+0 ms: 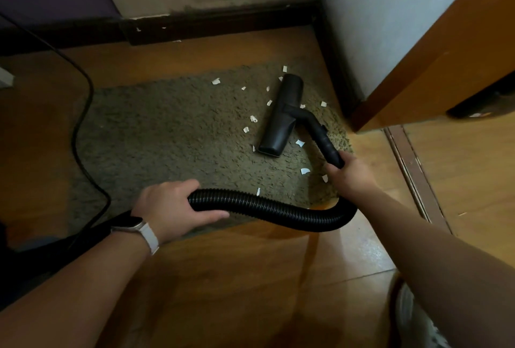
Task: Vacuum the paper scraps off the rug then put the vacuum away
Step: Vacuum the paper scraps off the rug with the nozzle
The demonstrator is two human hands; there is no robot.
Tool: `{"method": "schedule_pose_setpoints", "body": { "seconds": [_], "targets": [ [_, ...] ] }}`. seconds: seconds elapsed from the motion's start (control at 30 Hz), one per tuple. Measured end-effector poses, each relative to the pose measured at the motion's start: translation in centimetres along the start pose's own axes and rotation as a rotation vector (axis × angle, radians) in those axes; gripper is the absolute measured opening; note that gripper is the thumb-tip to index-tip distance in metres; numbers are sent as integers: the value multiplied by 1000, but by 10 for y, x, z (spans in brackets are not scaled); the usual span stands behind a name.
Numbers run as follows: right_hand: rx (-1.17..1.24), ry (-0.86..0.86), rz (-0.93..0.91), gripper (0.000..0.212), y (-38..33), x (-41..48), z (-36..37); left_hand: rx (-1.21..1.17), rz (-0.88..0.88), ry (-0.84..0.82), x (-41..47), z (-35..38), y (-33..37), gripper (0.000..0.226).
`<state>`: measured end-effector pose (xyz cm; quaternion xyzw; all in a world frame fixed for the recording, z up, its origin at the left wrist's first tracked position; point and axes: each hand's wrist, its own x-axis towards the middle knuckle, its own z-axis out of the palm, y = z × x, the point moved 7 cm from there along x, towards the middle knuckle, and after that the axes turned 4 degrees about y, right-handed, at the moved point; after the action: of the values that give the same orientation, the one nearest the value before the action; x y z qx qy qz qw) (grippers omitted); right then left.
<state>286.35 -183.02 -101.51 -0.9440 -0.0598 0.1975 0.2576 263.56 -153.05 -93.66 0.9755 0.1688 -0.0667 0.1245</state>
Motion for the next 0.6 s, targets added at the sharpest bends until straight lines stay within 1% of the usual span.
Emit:
{"method": "schedule_pose_setpoints", "body": {
  "seconds": [0.2, 0.27, 0.37, 0.5, 0.6],
  "targets": [
    [-101, -68, -148, 9, -28, 0, 11, -37, -12, 14, -9, -1, -2, 86],
    [-120, -58, -181, 9, -33, -3, 11, -36, -8, -5, -11, 0, -2, 91],
    [-91, -24, -141, 11, -27, -1, 2, -27, -9, 5, -10, -1, -2, 90],
    [-118, 66, -51, 14, -9, 8, -16, -28, 16, 1, -9, 0, 6, 87],
    [-130, 50, -34, 14, -4, 11, -13, -24, 35, -5, -8, 1, 9, 92]
  ]
}}
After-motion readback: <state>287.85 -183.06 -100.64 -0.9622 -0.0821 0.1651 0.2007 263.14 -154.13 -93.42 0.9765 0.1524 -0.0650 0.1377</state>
